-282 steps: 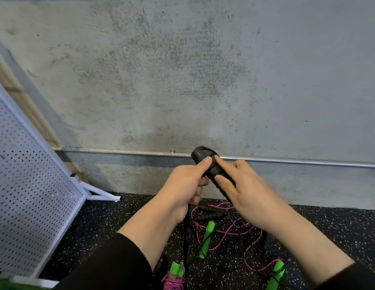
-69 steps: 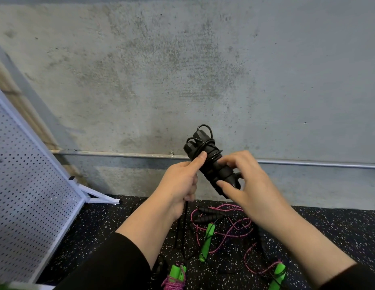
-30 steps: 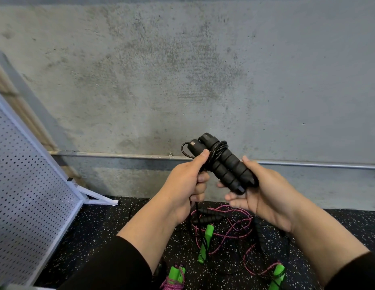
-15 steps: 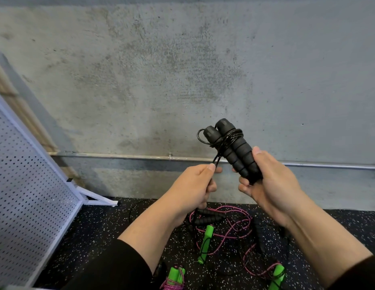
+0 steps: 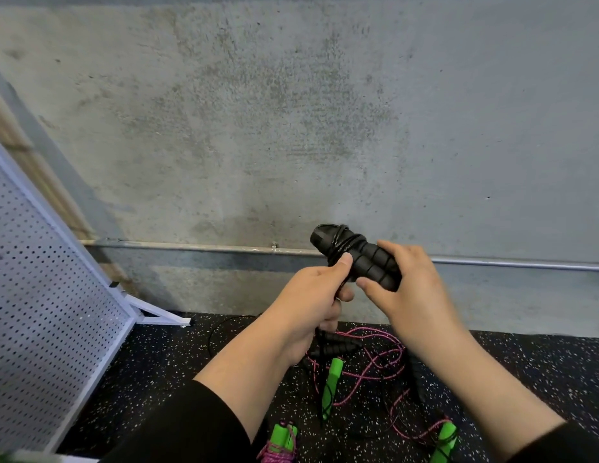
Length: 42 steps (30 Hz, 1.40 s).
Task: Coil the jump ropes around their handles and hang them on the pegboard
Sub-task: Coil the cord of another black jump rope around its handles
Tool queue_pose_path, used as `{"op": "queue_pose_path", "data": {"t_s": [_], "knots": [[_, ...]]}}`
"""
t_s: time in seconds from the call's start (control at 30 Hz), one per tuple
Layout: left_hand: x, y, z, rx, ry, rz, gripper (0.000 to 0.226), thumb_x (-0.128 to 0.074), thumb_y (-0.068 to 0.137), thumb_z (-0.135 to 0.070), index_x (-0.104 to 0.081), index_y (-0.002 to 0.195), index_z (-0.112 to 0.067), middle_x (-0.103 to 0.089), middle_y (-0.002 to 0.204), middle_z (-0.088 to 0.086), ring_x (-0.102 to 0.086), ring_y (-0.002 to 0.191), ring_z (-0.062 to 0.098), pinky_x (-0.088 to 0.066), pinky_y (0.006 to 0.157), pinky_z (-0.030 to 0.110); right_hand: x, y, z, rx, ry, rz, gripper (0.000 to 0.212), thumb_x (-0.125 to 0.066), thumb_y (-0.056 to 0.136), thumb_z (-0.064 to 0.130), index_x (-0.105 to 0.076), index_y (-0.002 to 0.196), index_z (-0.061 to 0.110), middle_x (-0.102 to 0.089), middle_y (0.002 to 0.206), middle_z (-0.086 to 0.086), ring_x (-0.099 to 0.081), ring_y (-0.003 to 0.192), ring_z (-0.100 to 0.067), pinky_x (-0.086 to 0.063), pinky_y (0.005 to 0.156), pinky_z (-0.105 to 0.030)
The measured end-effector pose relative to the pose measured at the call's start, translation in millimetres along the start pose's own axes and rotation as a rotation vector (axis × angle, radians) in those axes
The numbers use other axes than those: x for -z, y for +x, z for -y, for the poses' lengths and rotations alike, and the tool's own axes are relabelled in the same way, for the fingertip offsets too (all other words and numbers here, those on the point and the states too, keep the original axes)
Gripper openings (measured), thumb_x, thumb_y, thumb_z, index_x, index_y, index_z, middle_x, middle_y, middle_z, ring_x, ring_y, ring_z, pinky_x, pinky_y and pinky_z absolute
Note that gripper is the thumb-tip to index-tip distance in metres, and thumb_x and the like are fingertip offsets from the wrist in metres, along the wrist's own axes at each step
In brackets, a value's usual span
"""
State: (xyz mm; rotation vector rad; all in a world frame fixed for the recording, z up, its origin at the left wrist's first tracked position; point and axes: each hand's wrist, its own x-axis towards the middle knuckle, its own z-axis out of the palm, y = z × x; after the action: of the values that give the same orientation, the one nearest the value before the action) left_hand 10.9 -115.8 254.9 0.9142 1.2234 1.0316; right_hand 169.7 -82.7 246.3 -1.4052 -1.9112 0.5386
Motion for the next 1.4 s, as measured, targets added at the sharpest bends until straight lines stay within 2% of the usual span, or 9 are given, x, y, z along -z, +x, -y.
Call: {"op": "queue_pose_path", "data": {"t_s": [0.2,0.3,0.37,0.43,0.5,0.7,1.03,1.27,1.4], "knots": [[-1.5,2.2,3.6,0.098,-0.143,-0.149,0.038,-0.065,0.092,-0.058,-0.055,0.083,-0.022,-0.041,0.058,-0.007,-0.021,0.045,0.007,-0.016,0.04,0.021,-9.7,-5.6,4.4,0.228,-0.106,-0.016,0.063,-0.086,0.076,0.03,-0.055,0.131,0.025,-0.046,0.112,0.008,-0.047,0.108,-0.017,-0.045,0.085,-0.033],[-1.2,3.9,5.7,0.102,-0.184,-0.174,0.035,-0.064,0.094,-0.053,-0.051,0.08,-0.024,-0.033,0.056,-0.007,-0.019,0.046,0.008,-0.014,0.04,0.02,-8.8,-5.6,4.9,0.263,-0.021,0.031,0.057,-0.081,0.08,0.035,-0.056,0.13,0.028,-0.047,0.114,0.011,-0.047,0.108,-0.009,-0.044,0.091,-0.025],[1.4,5.9,5.7,0.074,-0.16,-0.175,0.033,-0.063,0.096,-0.05,-0.05,0.08,-0.024,-0.031,0.058,-0.007,-0.018,0.047,0.008,-0.014,0.041,0.02,-4.3,-3.4,6.6,0.114,0.243,0.101,0.034,-0.069,0.087,0.044,-0.06,0.119,0.036,-0.053,0.115,0.012,-0.053,0.107,0.0,-0.042,0.092,-0.019],[2.5,6.4,5.1,0.042,-0.125,-0.146,0.032,-0.061,0.097,-0.05,-0.049,0.085,-0.023,-0.031,0.061,-0.006,-0.017,0.049,0.009,-0.015,0.04,0.02,-2.0,-0.4,6.5,-0.092,0.504,0.117,0.023,-0.057,0.093,0.054,-0.063,0.108,0.038,-0.063,0.109,0.006,-0.062,0.099,-0.007,-0.05,0.092,-0.031],[0.5,5.0,4.6,0.008,-0.099,-0.113,0.032,-0.059,0.099,-0.049,-0.048,0.087,-0.022,-0.033,0.063,-0.005,-0.017,0.05,0.009,-0.017,0.041,0.021,-1.9,-0.4,6.2,-0.317,0.719,0.2,0.041,-0.047,0.096,0.065,-0.065,0.112,0.031,-0.07,0.107,-0.009,-0.068,0.089,-0.024,-0.058,0.085,-0.047],[1.3,4.4,5.5,-0.06,0.086,-0.16,0.037,-0.058,0.099,-0.05,-0.054,0.087,-0.015,-0.043,0.056,-0.008,-0.026,0.042,0.008,-0.022,0.045,0.024,4.8,-4.2,9.6,-0.612,1.151,0.497,0.056,-0.046,0.102,0.049,-0.065,0.122,0.0,-0.066,0.103,-0.029,-0.06,0.067,-0.028,-0.055,0.061,-0.036],[8.7,1.4,-4.7,-0.072,0.251,-0.084,0.055,-0.046,0.102,-0.058,-0.073,0.103,-0.011,-0.042,0.064,-0.001,-0.028,0.044,0.011,-0.032,0.048,0.027,17.4,9.0,-0.9,-0.27,0.677,0.1,0.024,-0.05,0.105,0.032,-0.069,0.119,0.027,-0.065,0.089,0.007,-0.053,0.074,-0.011,-0.053,0.066,-0.031],[10.5,2.1,-8.5,0.019,-0.015,-0.078,0.063,-0.044,0.101,-0.062,-0.073,0.108,-0.007,-0.043,0.061,-0.006,-0.022,0.044,0.006,-0.019,0.041,0.021,25.8,13.5,-8.1,-0.142,0.2,0.092,0.054,-0.068,0.095,0.032,-0.049,0.146,0.027,-0.058,0.118,0.002,-0.058,0.104,-0.015,-0.041,0.091,-0.027],[6.8,-0.8,-10.1,0.011,-0.099,-0.028,0.044,-0.057,0.092,-0.065,-0.071,0.085,-0.023,-0.045,0.065,-0.005,-0.021,0.049,0.007,-0.017,0.043,0.021,16.0,8.6,-5.1,-0.074,0.057,0.114,0.071,-0.08,0.085,0.026,-0.047,0.148,0.025,-0.046,0.113,0.005,-0.049,0.108,-0.013,-0.033,0.094,-0.022]]}}
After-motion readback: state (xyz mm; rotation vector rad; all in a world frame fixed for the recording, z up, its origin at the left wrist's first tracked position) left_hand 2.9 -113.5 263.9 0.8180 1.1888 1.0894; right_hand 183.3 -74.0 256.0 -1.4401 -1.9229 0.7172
